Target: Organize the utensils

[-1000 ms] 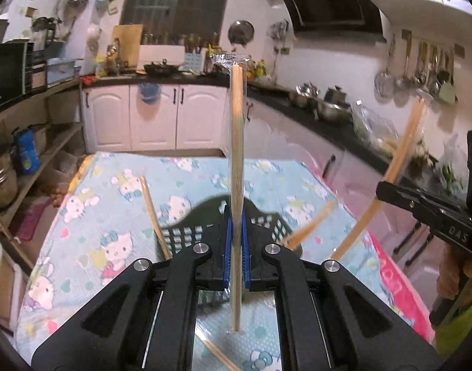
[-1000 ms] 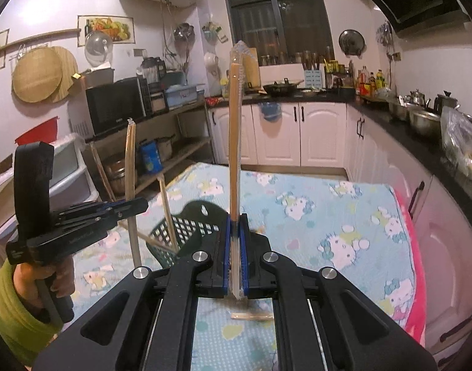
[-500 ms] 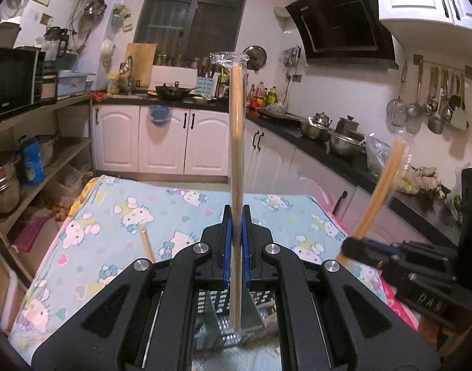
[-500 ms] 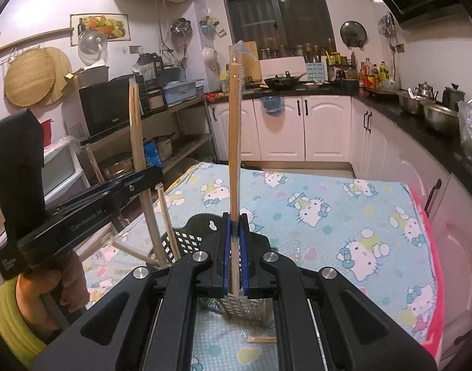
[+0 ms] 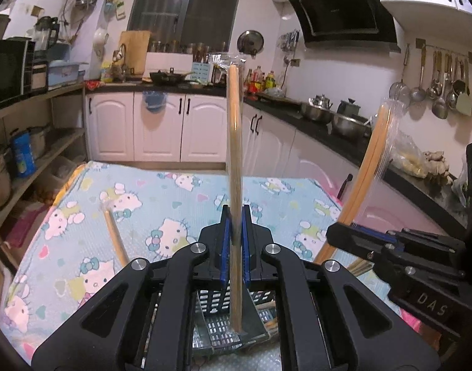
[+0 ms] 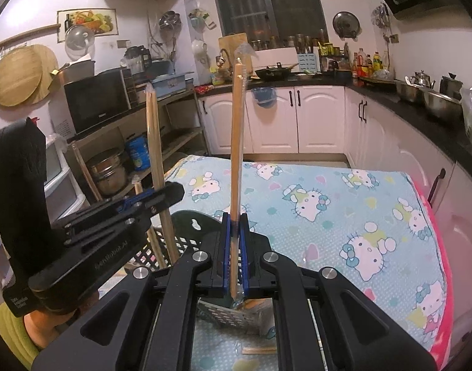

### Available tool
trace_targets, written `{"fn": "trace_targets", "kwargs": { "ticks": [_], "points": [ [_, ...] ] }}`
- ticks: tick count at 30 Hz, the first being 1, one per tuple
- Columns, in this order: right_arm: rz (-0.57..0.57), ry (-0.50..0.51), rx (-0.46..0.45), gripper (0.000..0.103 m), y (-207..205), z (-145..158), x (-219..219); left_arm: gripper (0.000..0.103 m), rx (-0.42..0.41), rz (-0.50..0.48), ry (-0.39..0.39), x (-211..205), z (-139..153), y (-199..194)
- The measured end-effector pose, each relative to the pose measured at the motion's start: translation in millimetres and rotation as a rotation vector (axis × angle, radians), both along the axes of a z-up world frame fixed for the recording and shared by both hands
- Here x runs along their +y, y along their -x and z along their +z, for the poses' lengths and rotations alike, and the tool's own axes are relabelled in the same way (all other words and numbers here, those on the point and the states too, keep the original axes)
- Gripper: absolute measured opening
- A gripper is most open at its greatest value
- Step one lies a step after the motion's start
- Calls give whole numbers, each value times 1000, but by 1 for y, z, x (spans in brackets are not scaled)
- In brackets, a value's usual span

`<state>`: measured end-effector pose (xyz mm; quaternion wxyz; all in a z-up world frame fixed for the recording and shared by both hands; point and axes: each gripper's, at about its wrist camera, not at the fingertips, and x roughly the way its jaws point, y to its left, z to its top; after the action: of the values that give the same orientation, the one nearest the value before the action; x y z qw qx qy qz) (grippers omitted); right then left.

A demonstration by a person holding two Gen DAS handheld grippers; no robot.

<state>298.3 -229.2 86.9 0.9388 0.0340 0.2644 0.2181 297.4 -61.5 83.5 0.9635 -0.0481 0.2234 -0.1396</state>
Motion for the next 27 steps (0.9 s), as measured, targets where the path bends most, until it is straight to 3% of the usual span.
{"fn": "trace_targets", "kwargs": {
  "ticks": [4,6,14,27],
  "points": [
    [-5,-8,5,6,-1,0,-2,2,19,-2,-1,2,-3,-1],
    [-8,-11,8,7,-1,-1,-4,7,26,-4,-3,3,-4,-1],
    [-14,-11,10,18,1,0,-7,10,36,0,1,7,-6,2],
    [-34,-6,4,25,20,7,-19,26,30,15,17,19,5,25]
  ]
}}
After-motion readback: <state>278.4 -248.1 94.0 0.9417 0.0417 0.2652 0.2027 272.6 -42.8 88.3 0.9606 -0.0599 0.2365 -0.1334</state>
